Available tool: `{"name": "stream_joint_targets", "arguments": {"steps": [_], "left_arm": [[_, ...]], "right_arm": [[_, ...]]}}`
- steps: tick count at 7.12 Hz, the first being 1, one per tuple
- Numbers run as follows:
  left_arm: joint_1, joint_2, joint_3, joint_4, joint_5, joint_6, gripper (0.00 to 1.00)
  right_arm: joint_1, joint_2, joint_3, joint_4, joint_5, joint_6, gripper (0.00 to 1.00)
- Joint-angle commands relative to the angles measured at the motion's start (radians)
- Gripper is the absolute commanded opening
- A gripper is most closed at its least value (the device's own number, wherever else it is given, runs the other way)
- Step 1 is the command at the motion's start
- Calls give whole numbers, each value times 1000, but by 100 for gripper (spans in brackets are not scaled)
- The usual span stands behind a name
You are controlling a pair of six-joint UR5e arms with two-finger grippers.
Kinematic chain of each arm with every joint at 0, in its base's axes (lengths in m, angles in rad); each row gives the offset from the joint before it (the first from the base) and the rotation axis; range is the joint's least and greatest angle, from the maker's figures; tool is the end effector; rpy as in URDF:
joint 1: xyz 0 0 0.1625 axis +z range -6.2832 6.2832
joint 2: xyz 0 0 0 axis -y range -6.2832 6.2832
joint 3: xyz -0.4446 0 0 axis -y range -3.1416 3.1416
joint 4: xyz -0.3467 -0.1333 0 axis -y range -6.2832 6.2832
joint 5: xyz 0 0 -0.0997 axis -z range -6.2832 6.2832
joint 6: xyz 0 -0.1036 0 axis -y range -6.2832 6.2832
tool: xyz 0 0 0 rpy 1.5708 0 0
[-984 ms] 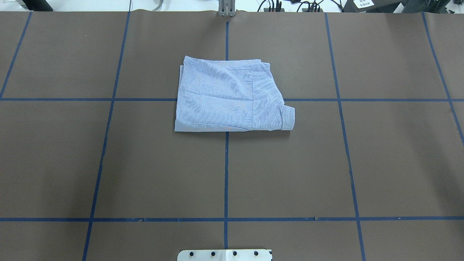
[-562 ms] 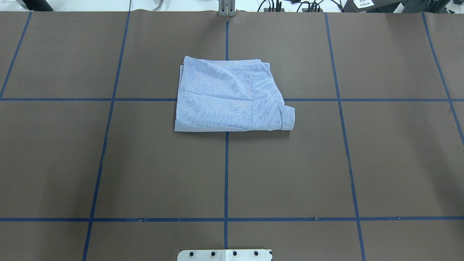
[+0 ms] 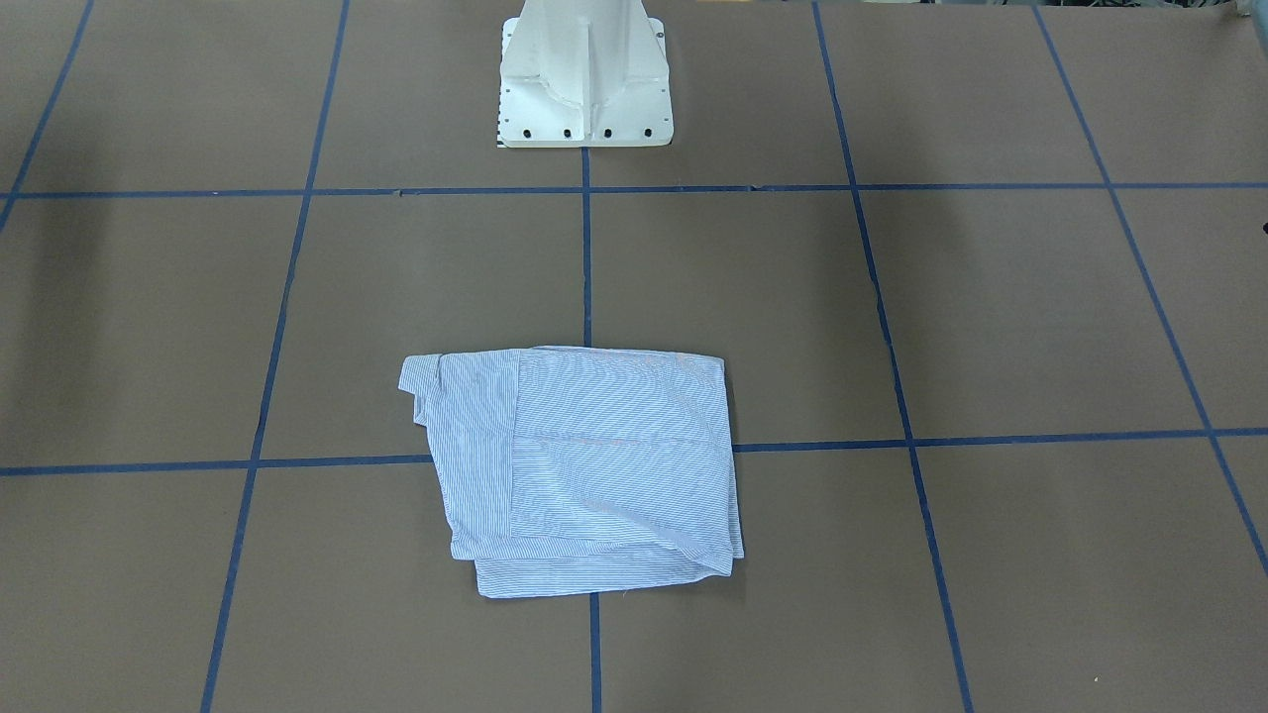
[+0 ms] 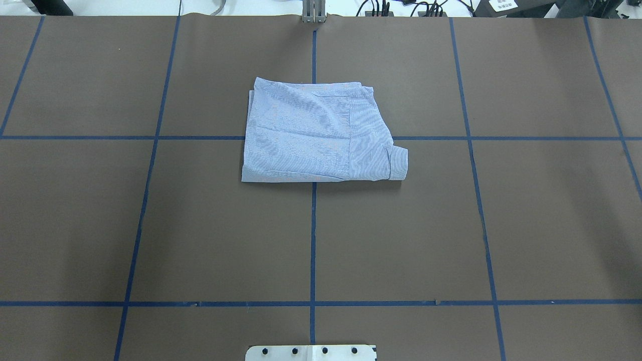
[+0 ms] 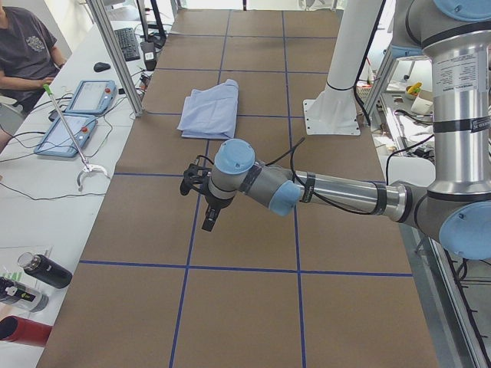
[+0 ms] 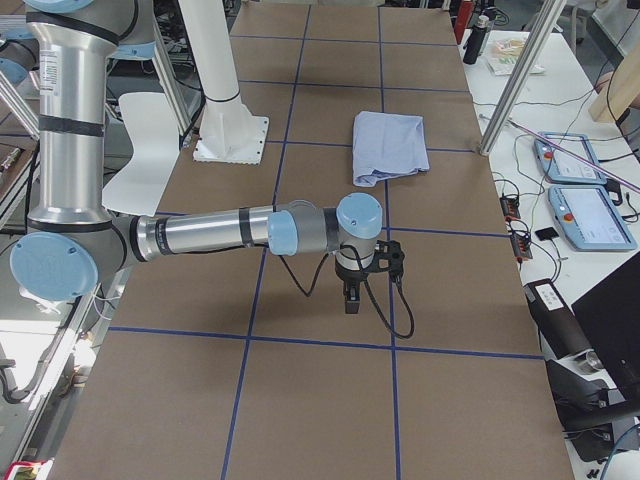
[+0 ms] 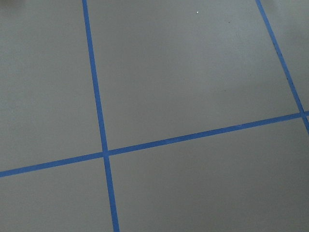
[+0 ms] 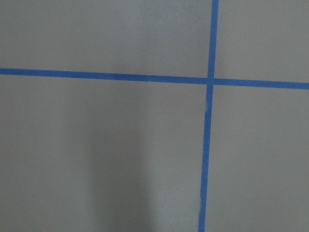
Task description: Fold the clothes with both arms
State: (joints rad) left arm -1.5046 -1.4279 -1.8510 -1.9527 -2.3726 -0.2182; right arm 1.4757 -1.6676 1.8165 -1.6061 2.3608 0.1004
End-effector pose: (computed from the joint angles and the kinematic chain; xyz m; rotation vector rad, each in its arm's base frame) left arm -0.0321 -0.4054 0.5682 0.3742 0.8435 0.0670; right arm 0.0208 -0.4110 0.6147 0.0301 -0.7959 -0.0398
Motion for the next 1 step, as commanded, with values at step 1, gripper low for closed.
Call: {"name": "stream_joint_targets", "arguments": {"steps": [1], "left_arm": [[0, 1, -5, -2, -1, -1, 100]], "right_arm": [[2, -6, 6, 0, 5, -5, 100]]}}
